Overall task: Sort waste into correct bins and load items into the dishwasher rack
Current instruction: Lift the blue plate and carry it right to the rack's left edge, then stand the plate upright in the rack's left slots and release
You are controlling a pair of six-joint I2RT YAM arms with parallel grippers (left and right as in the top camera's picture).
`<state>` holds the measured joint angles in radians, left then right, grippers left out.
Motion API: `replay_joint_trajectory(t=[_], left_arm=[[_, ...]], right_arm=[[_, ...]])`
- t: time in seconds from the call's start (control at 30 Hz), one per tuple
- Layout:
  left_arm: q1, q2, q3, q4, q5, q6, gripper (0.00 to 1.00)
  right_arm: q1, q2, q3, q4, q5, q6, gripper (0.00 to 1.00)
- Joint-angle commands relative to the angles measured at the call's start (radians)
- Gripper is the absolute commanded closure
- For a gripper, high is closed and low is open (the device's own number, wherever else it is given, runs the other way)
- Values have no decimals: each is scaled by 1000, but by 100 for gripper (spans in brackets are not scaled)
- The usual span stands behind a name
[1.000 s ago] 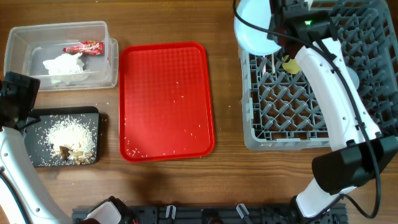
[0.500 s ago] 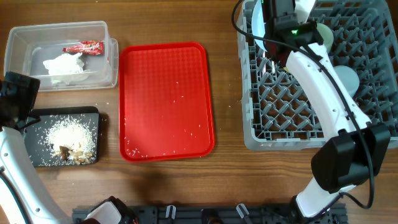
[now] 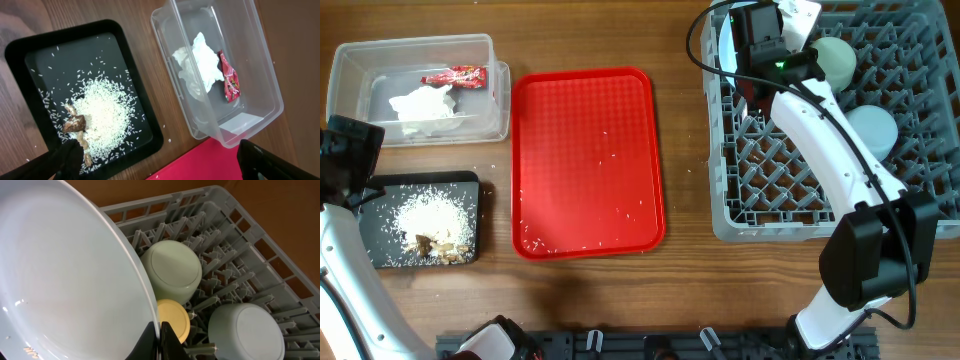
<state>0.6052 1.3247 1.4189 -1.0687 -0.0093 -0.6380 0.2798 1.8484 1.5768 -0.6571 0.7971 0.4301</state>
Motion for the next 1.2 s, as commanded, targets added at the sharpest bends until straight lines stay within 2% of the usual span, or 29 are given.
replay_joint_trajectory(t=[0.0,0.3,0.37,0.5,0.57,0.67,0.73,0.9,0.97,1.07,1.17], left_arm=[[6,-3,12,3,0,1,0],[6,-3,12,3,0,1,0],[6,-3,12,3,0,1,0],[6,-3,12,3,0,1,0],[6,-3,12,3,0,1,0],[6,-3,12,3,0,1,0],[6,-3,12,3,0,1,0],[6,-3,12,3,0,1,0],[6,-3,12,3,0,1,0],[6,-3,12,3,0,1,0],[6,-3,12,3,0,1,0]], right_arm=[[5,26,-1,-6,-20,14,95],[41,26,-1,-12,-136,18,95],[52,26,-1,-10,-190,18,84],[81,19,33,-14,-274,16,77],[90,2,61,-24,-304,15,66],[92,-66,95,-40,-337,14,41],[92,-148,95,-60,-350,14,32],[92,-338,95,-152,-413,15,26],[92,-415,94,-240,-431,19,26],[92,-499,79,-417,-433,98,27],[111,-571,4,-493,-435,138,28]])
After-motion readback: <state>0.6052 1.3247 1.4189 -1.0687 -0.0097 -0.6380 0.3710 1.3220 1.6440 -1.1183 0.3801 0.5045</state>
